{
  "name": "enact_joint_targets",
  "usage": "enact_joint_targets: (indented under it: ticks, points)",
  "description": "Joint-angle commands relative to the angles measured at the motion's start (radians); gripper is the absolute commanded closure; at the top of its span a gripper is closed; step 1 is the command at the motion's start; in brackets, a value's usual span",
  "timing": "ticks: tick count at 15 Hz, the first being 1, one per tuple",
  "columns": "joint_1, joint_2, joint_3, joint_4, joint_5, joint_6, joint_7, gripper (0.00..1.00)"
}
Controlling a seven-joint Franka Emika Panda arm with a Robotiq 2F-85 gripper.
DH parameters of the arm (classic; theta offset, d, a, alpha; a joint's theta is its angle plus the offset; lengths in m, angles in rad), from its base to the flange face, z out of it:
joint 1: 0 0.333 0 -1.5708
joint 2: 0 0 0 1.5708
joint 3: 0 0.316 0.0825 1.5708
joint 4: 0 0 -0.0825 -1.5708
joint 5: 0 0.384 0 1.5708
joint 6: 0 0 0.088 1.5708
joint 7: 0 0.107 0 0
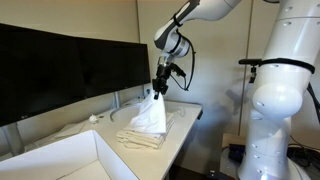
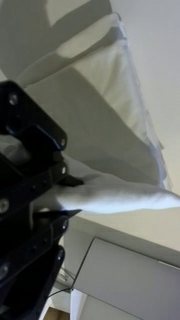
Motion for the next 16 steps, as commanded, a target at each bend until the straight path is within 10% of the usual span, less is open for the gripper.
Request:
enact_joint_targets:
  ticks: [1, 16]
  points:
    - [0.031, -0.069, 0.017, 0.048, -0.104, -0.063, 0.065, 0.95]
    - [0.192, -0.036, 0.147, 0.4, -0.316, -0.364, 0.079, 0.95]
